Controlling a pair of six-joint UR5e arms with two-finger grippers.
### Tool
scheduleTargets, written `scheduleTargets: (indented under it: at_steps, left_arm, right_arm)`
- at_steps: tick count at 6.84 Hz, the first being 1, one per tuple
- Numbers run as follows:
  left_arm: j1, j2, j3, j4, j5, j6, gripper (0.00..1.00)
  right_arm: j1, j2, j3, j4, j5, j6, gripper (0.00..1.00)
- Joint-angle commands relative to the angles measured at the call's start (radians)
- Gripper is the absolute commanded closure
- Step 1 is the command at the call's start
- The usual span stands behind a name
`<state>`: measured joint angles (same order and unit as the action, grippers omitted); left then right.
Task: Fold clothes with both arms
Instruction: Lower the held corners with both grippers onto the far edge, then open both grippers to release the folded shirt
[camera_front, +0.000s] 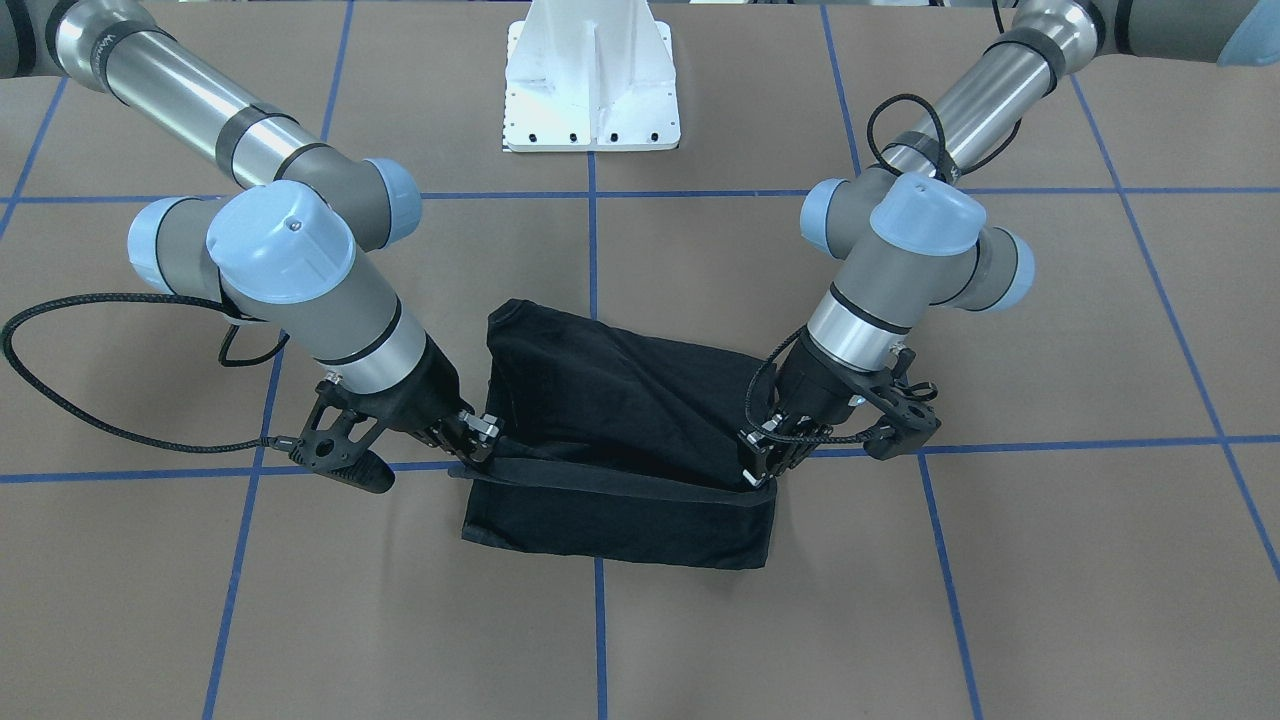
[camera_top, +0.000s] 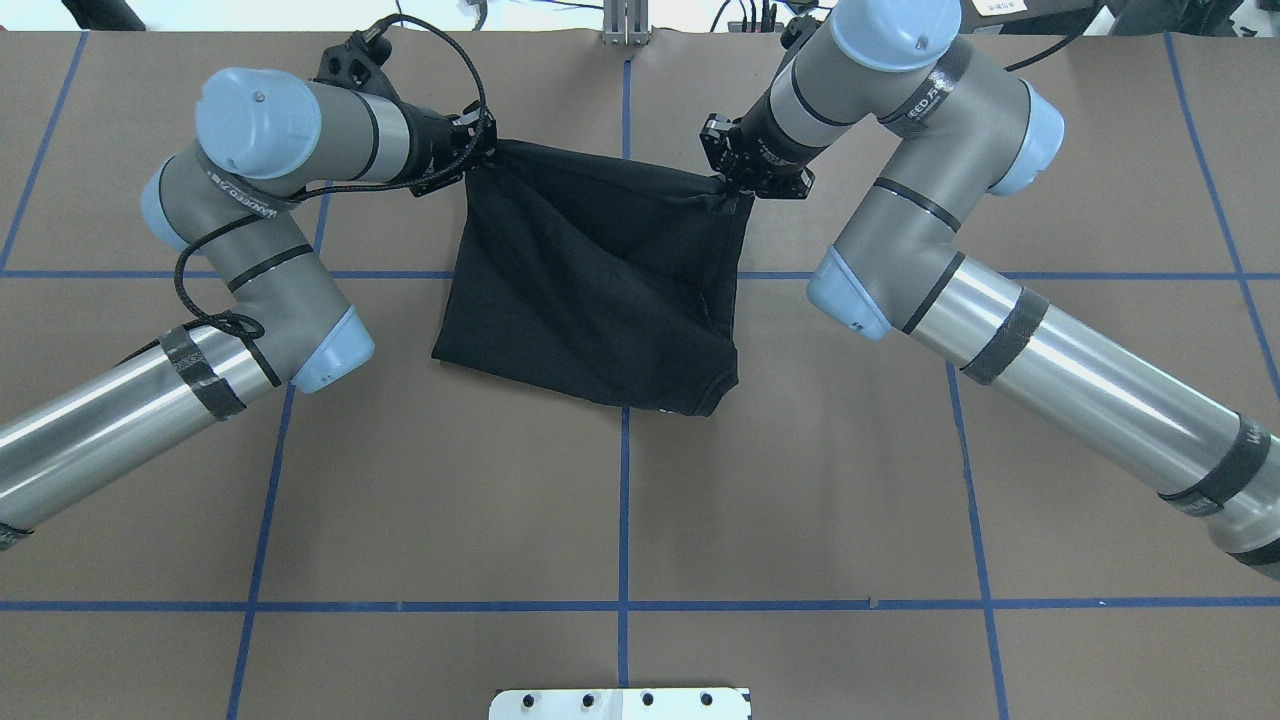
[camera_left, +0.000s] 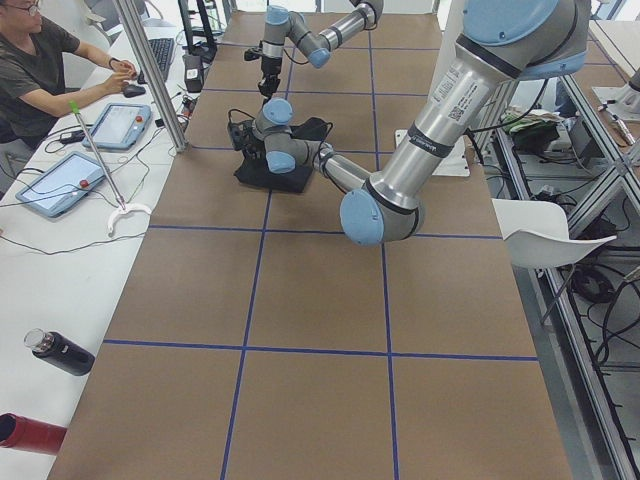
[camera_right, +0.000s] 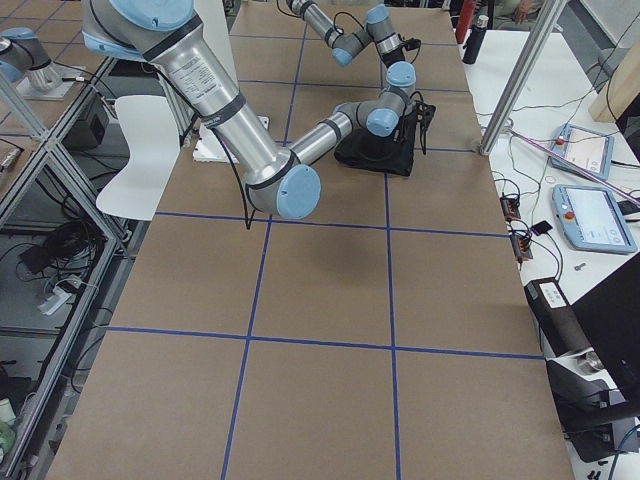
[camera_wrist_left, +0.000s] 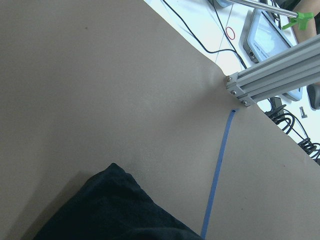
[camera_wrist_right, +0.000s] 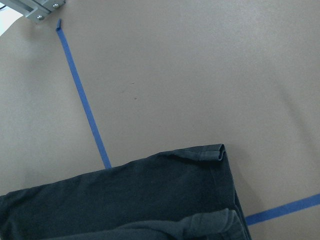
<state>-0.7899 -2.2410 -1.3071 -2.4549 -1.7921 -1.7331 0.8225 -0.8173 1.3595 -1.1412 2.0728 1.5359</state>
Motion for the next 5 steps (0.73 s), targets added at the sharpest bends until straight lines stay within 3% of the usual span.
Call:
scheduleTargets:
  at_steps: [1, 3, 5]
  left_arm:
    - [0.0, -0.037, 0.031, 0.004, 0.0, -0.026, 0.01]
    - [-0.02, -0.037, 0.034, 0.004, -0.001, -0.025, 0.0]
    - [-0.022, -0.037, 0.031, -0.001, -0.003, -0.017, 0.0]
  right_arm:
    - [0.007, 0.006, -0.008, 0.006, 0.007, 0.009, 0.01]
    - [0.058, 0.007, -0.01, 0.008, 0.082, 0.009, 0.01]
    - [0.04, 0.017, 0.004, 0.008, 0.076, -0.014, 0.01]
